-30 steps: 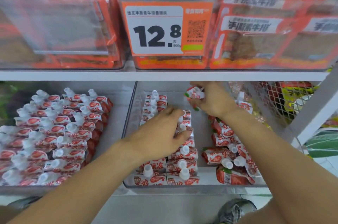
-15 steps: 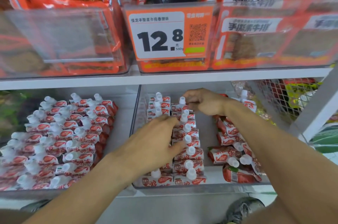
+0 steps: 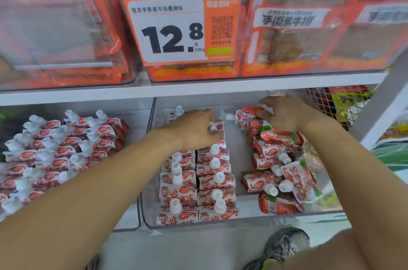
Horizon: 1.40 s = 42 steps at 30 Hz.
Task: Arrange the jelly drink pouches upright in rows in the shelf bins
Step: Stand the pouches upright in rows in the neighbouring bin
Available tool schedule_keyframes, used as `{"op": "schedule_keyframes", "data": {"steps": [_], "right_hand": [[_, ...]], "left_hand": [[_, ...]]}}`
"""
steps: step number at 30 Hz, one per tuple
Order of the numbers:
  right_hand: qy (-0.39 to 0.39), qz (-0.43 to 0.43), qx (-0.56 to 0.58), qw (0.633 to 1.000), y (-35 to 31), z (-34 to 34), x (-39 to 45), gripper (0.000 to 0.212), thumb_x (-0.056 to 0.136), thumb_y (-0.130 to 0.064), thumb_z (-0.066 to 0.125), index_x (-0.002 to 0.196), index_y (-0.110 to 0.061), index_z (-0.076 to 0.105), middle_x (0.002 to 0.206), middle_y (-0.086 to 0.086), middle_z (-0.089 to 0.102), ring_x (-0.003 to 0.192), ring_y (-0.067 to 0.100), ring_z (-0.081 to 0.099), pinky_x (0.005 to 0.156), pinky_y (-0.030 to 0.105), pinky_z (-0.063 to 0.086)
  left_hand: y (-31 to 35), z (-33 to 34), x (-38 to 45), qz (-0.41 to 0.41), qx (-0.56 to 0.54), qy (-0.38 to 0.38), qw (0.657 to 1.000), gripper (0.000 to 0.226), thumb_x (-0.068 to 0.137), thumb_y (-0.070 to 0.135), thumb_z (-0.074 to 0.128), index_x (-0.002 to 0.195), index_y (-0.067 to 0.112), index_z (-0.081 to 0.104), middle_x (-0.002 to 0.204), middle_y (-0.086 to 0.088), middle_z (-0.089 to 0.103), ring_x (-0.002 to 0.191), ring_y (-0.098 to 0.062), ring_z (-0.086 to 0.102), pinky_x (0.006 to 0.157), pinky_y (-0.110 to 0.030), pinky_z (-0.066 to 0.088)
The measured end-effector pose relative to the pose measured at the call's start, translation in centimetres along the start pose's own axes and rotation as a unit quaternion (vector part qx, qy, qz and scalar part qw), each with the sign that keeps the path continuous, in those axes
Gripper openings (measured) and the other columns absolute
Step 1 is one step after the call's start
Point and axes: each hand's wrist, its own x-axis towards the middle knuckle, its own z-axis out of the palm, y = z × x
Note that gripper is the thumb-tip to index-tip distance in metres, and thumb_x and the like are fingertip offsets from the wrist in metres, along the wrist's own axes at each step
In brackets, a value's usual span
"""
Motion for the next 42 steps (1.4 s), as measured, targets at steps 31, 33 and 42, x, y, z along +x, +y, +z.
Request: {"op": "schedule_keyframes", "data": {"steps": [31,33,42], "right_hand": [[-0.014,-0.223,0.122,0.967,-6.3,3.0,2.7,0.058,0.087,-0.001,0.062,0.136,-0.031,0.054,0.141,0.001,0.051,0.123,0.019,0.051,0.101,0.031,0.041],[0.002,-0.24,0.098,0.966,-7.2,3.0,2.8,0.057,0.09,-0.002,0.06,0.139,-0.03,0.052,0.143,0.004,0.049,0.129,0.023,0.048,0.109,0.03,0.036],[0.026,-0.29,0.007,0.957,-8.1,2.6,3.1,0.022,0.096,-0.022,0.06,0.116,-0.029,0.066,0.146,-0.001,0.049,0.128,0.024,0.052,0.105,0.032,0.038]], "left_hand": [[-4.2,2.9,-13.1,-0.005,-0.196,0.336,0.921,0.049,0.081,0.035,0.057,0.129,0.029,0.052,0.139,0.022,0.041,0.123,0.025,0.028,0.1,0.004,0.018],[-4.3,3.2,-13.0,-0.005,-0.232,0.341,0.911,0.041,0.078,0.039,0.05,0.117,0.03,0.06,0.14,0.02,0.043,0.128,0.015,0.035,0.101,0.001,0.024],[-4.7,3.3,-12.9,0.012,-0.302,0.344,0.889,0.026,0.08,0.033,0.049,0.099,0.033,0.065,0.14,0.018,0.045,0.132,0.001,0.041,0.104,-0.007,0.029]]}}
